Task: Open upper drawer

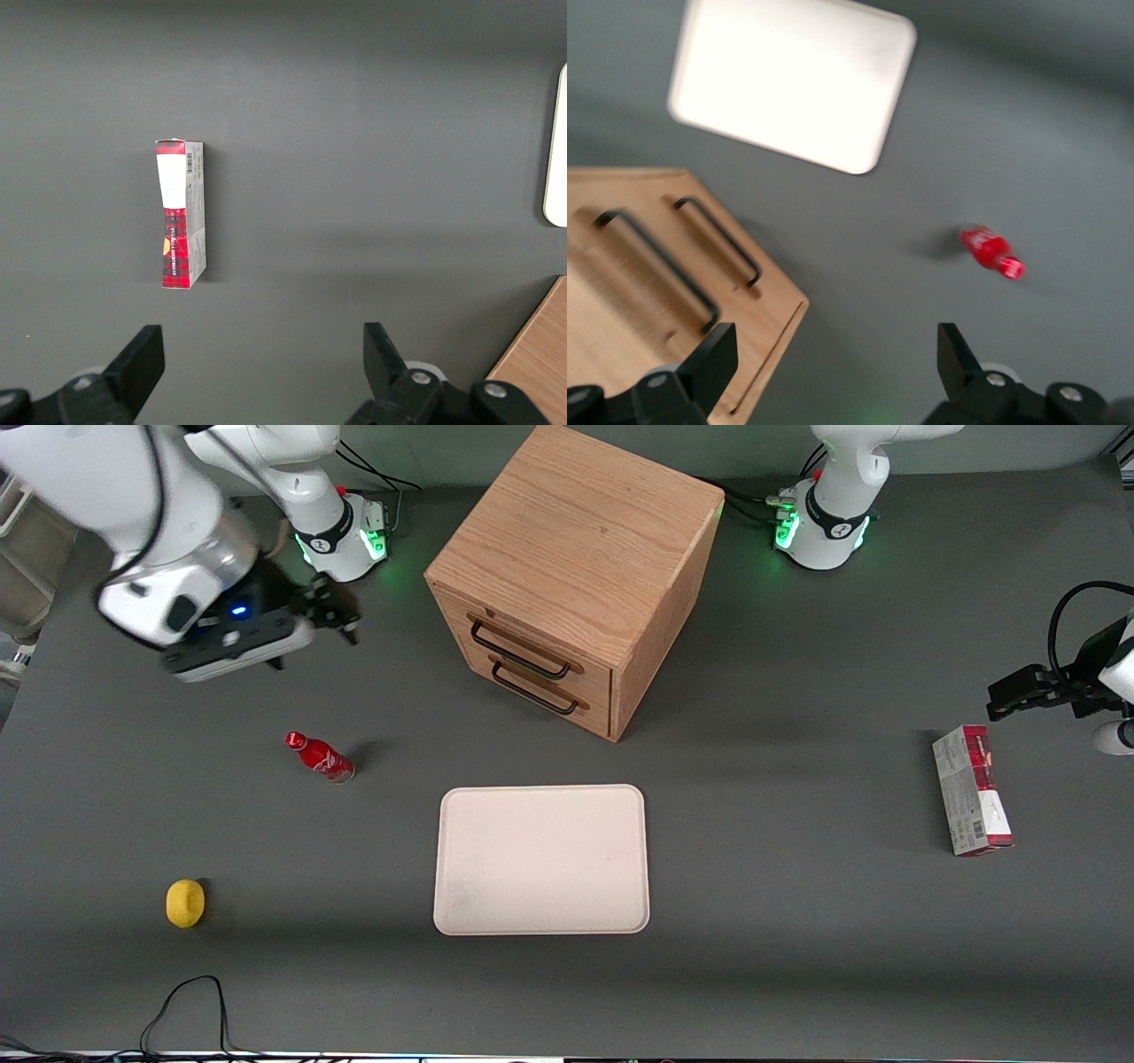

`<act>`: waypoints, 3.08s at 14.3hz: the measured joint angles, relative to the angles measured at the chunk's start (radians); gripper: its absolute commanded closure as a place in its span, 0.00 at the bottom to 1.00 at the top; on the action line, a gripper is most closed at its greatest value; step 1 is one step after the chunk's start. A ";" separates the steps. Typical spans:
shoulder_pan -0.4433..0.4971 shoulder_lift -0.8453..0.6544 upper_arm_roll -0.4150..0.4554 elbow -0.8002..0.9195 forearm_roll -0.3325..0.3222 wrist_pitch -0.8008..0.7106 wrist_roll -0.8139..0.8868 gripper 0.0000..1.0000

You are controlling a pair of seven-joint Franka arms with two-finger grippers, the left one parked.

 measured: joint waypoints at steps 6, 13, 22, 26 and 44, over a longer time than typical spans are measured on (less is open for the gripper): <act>0.013 0.126 0.184 0.071 0.024 -0.009 -0.234 0.00; 0.038 0.265 0.199 0.077 0.055 0.015 -0.371 0.00; 0.053 0.330 0.202 -0.075 0.055 0.210 -0.495 0.00; 0.065 0.328 0.202 -0.126 0.049 0.256 -0.520 0.00; 0.058 0.330 0.183 -0.198 -0.017 0.367 -0.585 0.00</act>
